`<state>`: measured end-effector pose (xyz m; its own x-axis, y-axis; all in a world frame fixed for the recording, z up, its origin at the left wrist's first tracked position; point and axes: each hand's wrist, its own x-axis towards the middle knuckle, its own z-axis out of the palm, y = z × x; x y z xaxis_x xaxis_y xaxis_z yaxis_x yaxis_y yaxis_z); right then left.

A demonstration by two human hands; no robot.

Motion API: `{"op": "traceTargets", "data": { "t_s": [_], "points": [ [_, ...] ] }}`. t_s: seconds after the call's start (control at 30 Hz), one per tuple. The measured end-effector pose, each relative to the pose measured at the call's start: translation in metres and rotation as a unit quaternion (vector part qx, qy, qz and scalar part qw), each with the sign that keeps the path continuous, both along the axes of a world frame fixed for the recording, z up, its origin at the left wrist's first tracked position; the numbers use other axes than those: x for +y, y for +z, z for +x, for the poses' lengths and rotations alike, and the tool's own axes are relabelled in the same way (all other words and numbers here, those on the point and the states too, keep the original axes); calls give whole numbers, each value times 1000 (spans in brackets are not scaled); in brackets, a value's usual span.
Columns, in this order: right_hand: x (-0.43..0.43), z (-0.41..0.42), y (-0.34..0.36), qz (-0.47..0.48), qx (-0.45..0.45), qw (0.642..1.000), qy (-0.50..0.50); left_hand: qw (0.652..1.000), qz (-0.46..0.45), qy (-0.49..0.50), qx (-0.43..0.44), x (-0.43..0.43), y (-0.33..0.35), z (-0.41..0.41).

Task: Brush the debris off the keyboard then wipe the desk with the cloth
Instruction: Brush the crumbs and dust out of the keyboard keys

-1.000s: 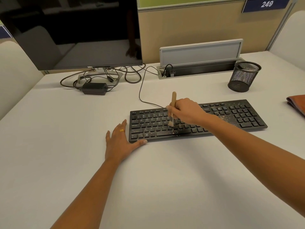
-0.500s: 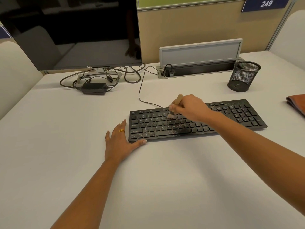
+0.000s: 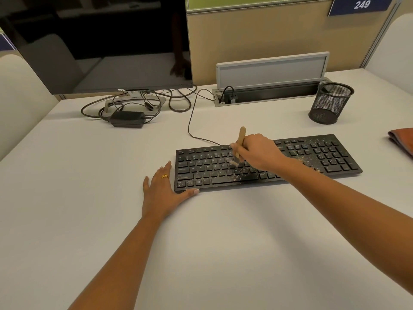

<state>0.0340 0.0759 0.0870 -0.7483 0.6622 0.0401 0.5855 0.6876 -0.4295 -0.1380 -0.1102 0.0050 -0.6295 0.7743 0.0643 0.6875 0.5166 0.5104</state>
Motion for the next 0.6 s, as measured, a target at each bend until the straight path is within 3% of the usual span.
{"op": "traceTargets", "data": {
  "t_s": [0.3,0.6],
  "points": [
    [-4,-1,3,35,3,999,-9,1000,3,-2,-1,0,1,1],
    [-6,-2,10,2,-43,998,39,1000,2,0,3,0,-1,-1]
  ]
}}
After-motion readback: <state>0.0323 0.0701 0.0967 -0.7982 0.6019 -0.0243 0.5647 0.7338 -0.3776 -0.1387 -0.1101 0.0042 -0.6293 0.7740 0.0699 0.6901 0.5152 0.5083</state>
